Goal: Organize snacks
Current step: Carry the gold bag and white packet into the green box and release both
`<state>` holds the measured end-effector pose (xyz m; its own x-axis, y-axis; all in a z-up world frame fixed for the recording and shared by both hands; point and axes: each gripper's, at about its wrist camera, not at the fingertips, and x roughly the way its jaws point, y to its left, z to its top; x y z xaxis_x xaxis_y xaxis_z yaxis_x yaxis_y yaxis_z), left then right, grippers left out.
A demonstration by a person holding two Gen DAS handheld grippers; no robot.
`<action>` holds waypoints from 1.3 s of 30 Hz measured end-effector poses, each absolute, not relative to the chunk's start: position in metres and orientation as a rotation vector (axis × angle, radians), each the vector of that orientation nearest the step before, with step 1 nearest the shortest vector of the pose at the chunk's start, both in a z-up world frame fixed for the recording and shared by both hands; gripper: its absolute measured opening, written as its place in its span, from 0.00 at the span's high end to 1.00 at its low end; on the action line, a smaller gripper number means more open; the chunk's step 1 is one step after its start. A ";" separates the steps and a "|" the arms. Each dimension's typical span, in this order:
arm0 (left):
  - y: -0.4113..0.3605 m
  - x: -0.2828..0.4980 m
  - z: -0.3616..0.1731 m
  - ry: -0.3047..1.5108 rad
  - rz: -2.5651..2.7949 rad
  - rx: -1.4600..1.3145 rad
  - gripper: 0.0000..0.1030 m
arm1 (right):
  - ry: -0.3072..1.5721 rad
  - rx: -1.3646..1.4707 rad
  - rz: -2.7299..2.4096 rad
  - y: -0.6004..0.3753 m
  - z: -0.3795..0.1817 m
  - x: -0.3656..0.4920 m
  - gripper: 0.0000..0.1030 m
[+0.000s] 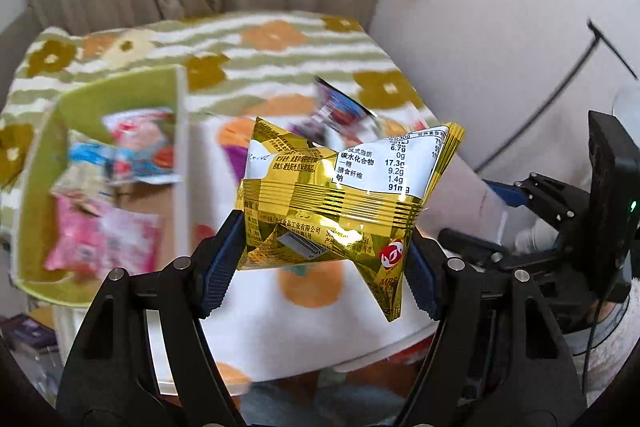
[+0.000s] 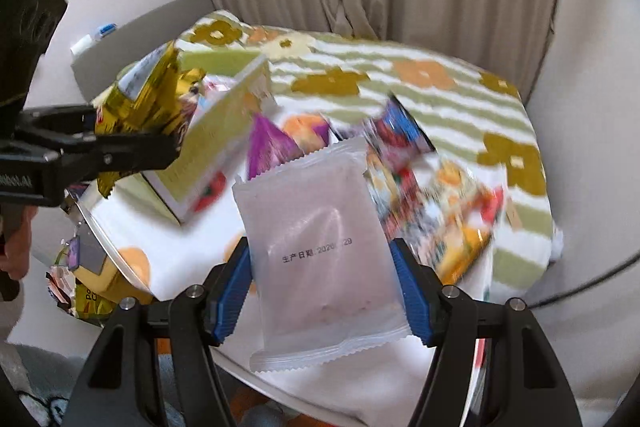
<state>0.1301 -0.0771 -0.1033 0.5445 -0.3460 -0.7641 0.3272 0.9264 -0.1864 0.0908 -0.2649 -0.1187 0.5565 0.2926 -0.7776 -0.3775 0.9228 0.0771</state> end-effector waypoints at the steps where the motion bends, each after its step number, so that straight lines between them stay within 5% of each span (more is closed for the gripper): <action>1: -0.064 0.133 -0.098 0.900 -0.381 -0.031 0.32 | 0.886 -0.099 0.408 -0.257 -0.112 0.096 0.39; 9: 0.043 0.169 -0.086 0.892 -0.246 -0.074 0.32 | 0.848 -0.032 0.481 -0.169 -0.078 0.147 0.39; 20: 0.129 0.208 -0.137 0.986 -0.203 0.072 0.32 | 0.909 0.067 0.485 -0.053 -0.097 0.210 0.39; 24: 0.137 0.213 -0.155 0.999 -0.256 0.103 0.21 | 0.939 0.068 0.447 -0.034 -0.106 0.216 0.39; 27: 0.140 0.217 -0.163 1.010 -0.276 0.145 0.01 | 0.958 0.085 0.413 -0.028 -0.109 0.220 0.39; 39: 0.182 0.219 -0.167 1.033 -0.259 0.018 0.01 | 1.045 0.125 0.366 -0.009 -0.127 0.232 0.39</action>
<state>0.2186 0.1823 -0.1668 0.4844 -0.2043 -0.8506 0.2214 0.9693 -0.1067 0.2315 -0.0087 -0.1275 0.4476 0.3532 -0.8215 -0.2360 0.9328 0.2725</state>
